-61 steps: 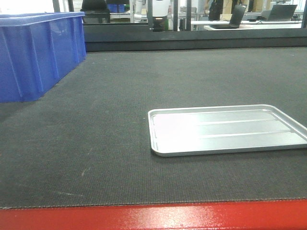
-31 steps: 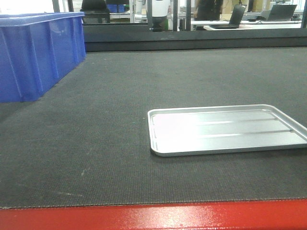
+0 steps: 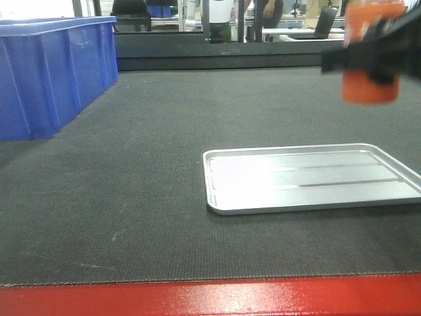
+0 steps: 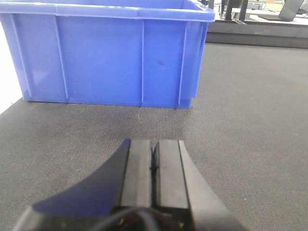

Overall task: Grab orange capacitor from left shelf to right conveyor
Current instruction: 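Lower the orange cylinder onto the metal tray with the right gripper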

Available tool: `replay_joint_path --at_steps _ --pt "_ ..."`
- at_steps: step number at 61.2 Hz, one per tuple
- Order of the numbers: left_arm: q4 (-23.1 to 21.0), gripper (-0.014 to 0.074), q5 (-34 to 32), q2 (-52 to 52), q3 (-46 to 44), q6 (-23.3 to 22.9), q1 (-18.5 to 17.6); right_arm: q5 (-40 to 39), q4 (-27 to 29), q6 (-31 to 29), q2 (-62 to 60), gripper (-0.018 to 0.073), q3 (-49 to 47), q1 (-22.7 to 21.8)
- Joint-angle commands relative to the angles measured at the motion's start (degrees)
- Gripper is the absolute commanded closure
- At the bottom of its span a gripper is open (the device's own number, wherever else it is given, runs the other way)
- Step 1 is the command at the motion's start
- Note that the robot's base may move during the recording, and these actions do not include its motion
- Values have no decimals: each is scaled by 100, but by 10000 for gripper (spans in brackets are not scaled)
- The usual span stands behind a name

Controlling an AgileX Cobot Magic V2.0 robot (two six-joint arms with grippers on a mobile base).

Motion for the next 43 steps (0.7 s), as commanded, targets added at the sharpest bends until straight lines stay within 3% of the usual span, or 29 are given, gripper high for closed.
replay_joint_path --at_steps 1,23,43 --pt "-20 723 -518 -51 -25 -9 10 -1198 -65 -35 369 367 -68 2" --pt "-20 723 -518 -51 -25 -9 10 -3535 -80 -35 2404 367 -74 2" --pt "-20 723 -518 -51 -25 -9 10 -3587 -103 -35 2900 367 -173 -17"
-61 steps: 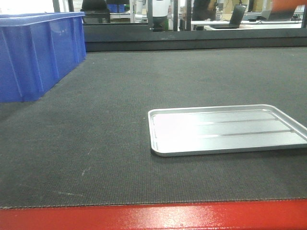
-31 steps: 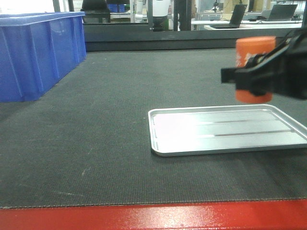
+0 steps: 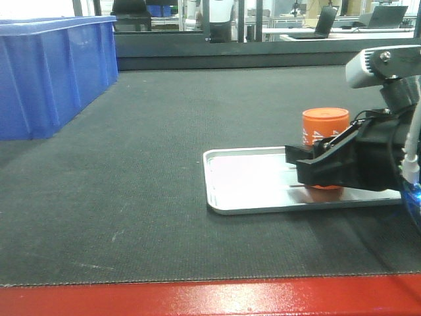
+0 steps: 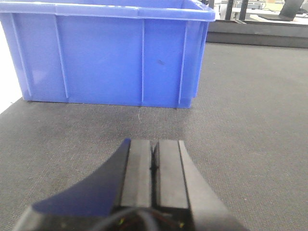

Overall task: Grab orange capacitor from left shelf to right conveyor
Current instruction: 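Lower the orange cylinder onto the metal tray with the right gripper, then open the right gripper and release the cylinder upright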

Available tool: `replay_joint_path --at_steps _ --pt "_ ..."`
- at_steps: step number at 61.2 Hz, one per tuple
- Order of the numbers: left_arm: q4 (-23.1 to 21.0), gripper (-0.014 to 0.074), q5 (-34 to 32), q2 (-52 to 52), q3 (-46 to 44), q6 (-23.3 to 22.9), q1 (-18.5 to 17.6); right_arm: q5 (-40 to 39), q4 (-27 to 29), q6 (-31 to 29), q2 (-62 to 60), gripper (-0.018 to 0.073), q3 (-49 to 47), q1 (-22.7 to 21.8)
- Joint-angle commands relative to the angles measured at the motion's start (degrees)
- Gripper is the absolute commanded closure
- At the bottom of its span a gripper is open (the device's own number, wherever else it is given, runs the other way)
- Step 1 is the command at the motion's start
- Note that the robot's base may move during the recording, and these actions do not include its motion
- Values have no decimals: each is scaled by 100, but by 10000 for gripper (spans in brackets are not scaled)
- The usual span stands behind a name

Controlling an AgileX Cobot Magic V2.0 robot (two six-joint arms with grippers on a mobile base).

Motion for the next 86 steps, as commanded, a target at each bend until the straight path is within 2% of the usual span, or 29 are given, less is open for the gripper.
replay_joint_path --at_steps 1,20,29,34,41,44,52,61,79,86 --pt "-20 723 -518 -51 -25 -9 10 -841 -85 -35 -118 367 -175 -17" --pt "-20 723 -518 -51 -25 -9 10 -748 -92 -35 84 367 -402 -17" --pt "-20 723 -518 -51 -25 -9 10 -741 -92 -35 78 337 -402 -17" --pt "-20 723 -518 -51 -25 -9 10 -714 -92 -35 72 238 -396 -17" --pt "-20 723 -518 -51 -25 -9 10 -701 -96 -35 52 -13 -385 -17" --pt "-20 723 -518 -51 -25 -9 10 -701 -109 -35 49 -87 -385 -17" --pt "-20 723 -518 -51 -25 -9 10 -654 -176 -35 -12 -69 -385 -17" --pt "-20 723 -518 -51 -25 -9 10 -238 -183 -35 -376 -69 -385 -17" --pt "-20 723 -518 -51 -25 -9 10 1423 -183 -35 -1937 -69 -385 67" --pt "-20 723 -518 -51 -25 -9 10 2399 -183 -35 -2930 -62 -403 77"
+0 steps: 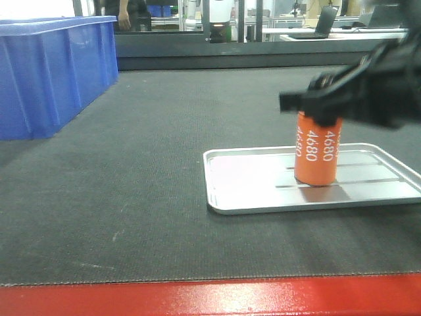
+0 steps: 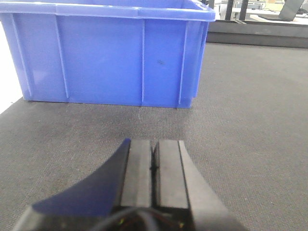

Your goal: Grab orange capacitor from left shelf to right conveyor

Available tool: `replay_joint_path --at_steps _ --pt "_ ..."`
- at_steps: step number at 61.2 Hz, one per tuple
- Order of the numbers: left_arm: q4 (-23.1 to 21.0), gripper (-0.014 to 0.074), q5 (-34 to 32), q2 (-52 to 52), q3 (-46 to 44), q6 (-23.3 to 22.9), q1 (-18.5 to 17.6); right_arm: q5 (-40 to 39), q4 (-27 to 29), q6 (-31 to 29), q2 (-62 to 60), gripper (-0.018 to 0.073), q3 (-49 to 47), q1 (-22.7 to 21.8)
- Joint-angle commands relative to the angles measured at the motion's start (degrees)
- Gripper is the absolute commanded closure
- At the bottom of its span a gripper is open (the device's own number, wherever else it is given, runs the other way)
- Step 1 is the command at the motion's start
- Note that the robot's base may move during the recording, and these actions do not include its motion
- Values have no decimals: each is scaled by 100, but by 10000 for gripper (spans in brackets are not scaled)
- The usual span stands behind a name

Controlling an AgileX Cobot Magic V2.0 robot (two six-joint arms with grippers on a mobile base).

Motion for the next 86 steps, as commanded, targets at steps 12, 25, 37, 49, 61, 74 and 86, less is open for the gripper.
replay_joint_path --at_steps 12,25,37,49,61,74,86 --pt "-20 723 -518 -51 -25 -9 10 2005 -33 -30 -2471 127 -237 14" --pt "-20 723 -518 -51 -25 -9 10 3322 -33 -30 -3773 469 -322 14" --pt "-20 723 -518 -51 -25 -9 10 4010 -27 -30 -4667 502 -322 14" --pt "-20 723 -518 -51 -25 -9 10 3963 -27 -30 -4943 502 -322 8" --pt "-20 723 -518 -51 -25 -9 10 3987 -27 -30 -4943 502 -322 8" --pt "-20 723 -518 -51 -25 -9 10 4012 -21 88 -4943 502 -284 14" --pt "-20 723 -518 -51 -25 -9 10 5100 131 142 -5218 502 -256 -322"
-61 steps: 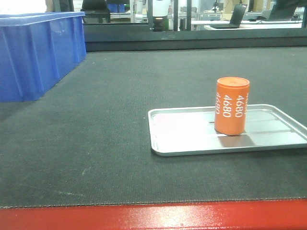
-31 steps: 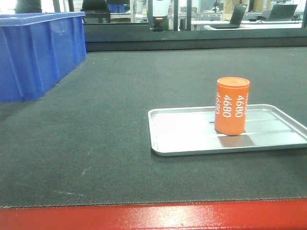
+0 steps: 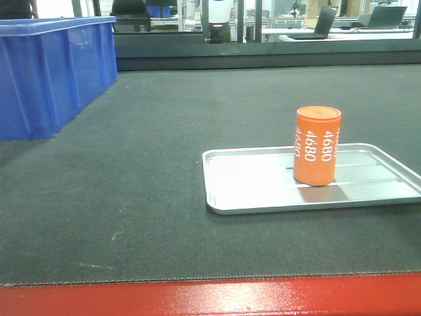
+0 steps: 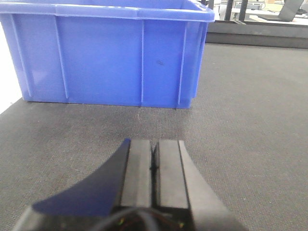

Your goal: Grab orange capacitor from left shelf to right conveyor

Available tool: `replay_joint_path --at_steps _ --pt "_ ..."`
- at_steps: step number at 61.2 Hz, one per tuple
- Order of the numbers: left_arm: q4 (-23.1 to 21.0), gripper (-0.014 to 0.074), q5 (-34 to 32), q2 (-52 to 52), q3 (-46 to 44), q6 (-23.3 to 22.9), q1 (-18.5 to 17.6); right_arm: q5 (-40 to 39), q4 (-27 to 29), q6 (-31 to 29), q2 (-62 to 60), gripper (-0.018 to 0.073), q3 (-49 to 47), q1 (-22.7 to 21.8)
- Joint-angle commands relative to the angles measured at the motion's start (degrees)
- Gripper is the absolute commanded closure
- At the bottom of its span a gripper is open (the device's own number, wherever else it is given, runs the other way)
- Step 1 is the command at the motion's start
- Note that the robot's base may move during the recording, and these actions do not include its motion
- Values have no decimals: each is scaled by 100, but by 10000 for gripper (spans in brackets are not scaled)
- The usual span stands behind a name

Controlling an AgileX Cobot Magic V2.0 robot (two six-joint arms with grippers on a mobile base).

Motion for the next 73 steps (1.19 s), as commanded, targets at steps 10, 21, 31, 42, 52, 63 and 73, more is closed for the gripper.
replay_joint_path --at_steps 10,21,31,42,52,63,73 --pt "-20 723 -518 -51 -25 -9 10 783 51 -27 -926 502 -97 -1073" --pt "-20 723 -518 -51 -25 -9 10 412 51 -84 -1847 502 622 -1948" --pt "-20 723 -518 -51 -25 -9 10 -100 51 -84 -2651 502 1565 -2396" --pt "-20 723 -518 -51 -25 -9 10 -622 65 -84 -2996 502 2276 -2512" --pt "-20 723 -518 -51 -25 -9 10 -684 168 -84 -3002 502 2511 -2511" --pt "-20 723 -518 -51 -25 -9 10 -684 168 -84 -3002 502 2511 -2511" --pt "-20 723 -518 -51 -25 -9 10 -684 168 -84 -3002 502 2511 -2511"
